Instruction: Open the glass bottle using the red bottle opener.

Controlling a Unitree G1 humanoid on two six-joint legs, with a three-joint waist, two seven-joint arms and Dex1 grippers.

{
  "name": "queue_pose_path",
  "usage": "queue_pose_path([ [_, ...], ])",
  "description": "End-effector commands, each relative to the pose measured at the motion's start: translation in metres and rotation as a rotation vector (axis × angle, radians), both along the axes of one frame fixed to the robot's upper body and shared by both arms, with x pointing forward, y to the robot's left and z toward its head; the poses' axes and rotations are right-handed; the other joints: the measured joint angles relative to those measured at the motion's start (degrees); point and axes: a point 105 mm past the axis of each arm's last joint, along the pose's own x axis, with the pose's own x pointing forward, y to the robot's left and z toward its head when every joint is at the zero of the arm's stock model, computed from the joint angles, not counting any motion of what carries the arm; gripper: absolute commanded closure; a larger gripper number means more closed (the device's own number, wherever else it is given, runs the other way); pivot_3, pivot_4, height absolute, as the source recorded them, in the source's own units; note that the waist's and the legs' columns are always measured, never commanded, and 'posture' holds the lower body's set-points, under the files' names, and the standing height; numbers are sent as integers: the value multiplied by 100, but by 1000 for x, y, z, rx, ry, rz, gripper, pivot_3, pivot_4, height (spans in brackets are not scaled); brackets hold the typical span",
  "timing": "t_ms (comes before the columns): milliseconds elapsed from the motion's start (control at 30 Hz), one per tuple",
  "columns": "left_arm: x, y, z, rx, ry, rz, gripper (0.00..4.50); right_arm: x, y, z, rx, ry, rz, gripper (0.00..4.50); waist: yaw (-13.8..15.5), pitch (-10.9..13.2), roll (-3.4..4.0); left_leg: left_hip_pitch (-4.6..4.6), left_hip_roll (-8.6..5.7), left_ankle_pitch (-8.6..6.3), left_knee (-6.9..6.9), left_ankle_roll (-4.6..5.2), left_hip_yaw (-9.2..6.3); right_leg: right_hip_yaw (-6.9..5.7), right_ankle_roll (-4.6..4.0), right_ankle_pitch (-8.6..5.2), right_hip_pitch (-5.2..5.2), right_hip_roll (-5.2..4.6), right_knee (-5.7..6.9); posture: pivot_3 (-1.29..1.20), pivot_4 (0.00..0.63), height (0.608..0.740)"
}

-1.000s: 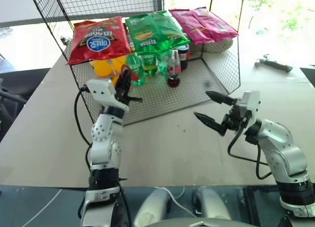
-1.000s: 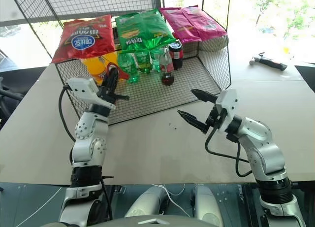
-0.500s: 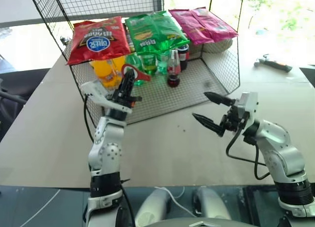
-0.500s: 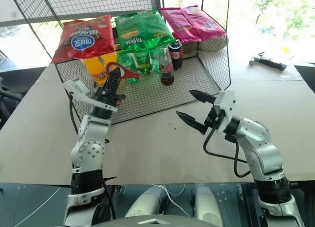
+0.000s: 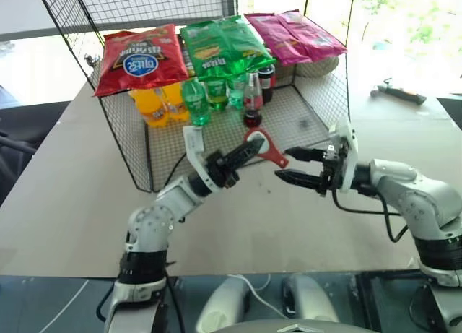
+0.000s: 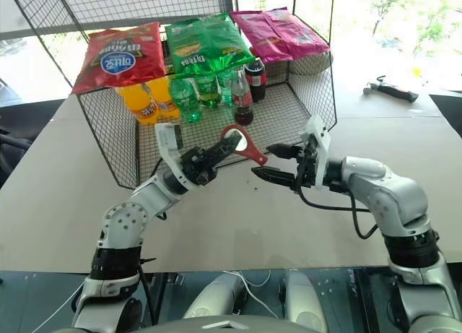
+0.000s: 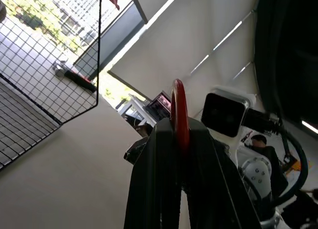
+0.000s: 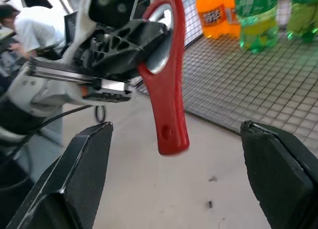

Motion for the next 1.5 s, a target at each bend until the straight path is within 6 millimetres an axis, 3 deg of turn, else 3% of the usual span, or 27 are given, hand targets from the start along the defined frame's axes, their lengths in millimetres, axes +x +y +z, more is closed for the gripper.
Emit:
queue_pose_path([
  [33, 3, -6, 7, 6, -54, -53, 4420, -23, 9, 14, 14, 51, 188, 367, -19, 0, 0, 0, 0, -1, -2, 1, -1, 0, 0, 0, 0, 0, -5, 0, 150, 735],
  [233, 7, -9, 6, 5, -63, -57, 4420, -36, 16, 15, 1, 99, 272, 367, -44, -1, 0, -21, 2, -9, -8, 15, -3, 1, 1, 1, -9, -1, -34, 0, 150, 735],
  [400, 8, -8, 3, 2, -62, -44, 4420, -37, 21, 11, -15, 114, 280, 367, -46, -2, -1, -103, 1, -8, 8, 15, 4, 7, 1, 4, -95, -2, -17, 0, 150, 735],
  [733, 7, -13, 8, -32, -71, -48, 4420, -28, 27, -1, -41, 131, 241, 367, -44, -2, -2, -99, 2, -8, 12, 15, 19, 17, 1, 4, -96, -3, -3, 0, 150, 735],
  [933, 7, -12, 8, -36, -74, -38, 4420, -26, 33, 3, -18, 132, 246, 367, -47, -2, -2, -98, 2, -8, 14, 15, 22, 19, 1, 4, -98, -3, 1, 0, 150, 735],
  [1100, 7, -12, 7, -34, -76, -33, 4500, -21, 34, 4, -8, 131, 228, 1896, -48, -2, -2, -96, 1, -8, 16, 15, 30, 26, 1, 4, -100, -3, 10, 0, 150, 735],
  [1133, 7, -12, 7, -35, -75, -32, 4500, -21, 34, 4, -7, 132, 226, 2525, -45, -3, -2, -96, 1, -8, 16, 15, 32, 28, 1, 4, -102, -3, 11, 0, 150, 735],
  [1200, 7, -12, 7, -40, -73, -28, 4500, -20, 34, 4, -6, 133, 222, 3243, -45, -3, -2, -96, 1, -8, 16, 15, 34, 30, 1, 4, -103, -3, 13, 0, 150, 735],
  [1267, 7, -11, 8, -53, -62, -23, 4500, -20, 33, 3, -6, 134, 220, 4257, -46, -3, -2, -97, 1, -8, 16, 15, 36, 32, 1, 4, -105, -3, 15, 0, 150, 735],
  [1300, 7, -10, 8, -57, -59, -23, 4500, -19, 32, 3, -3, 136, 217, 4433, -48, -3, -3, -97, 1, -8, 16, 15, 37, 33, 1, 4, -105, -3, 15, 0, 150, 735],
  [1500, 5, -8, 6, -62, -45, -22, 4500, -17, 30, 4, 23, 144, 196, 4433, -52, -4, -3, -95, 1, -8, 17, 15, 43, 40, 1, 4, -109, -3, 24, 0, 150, 735],
])
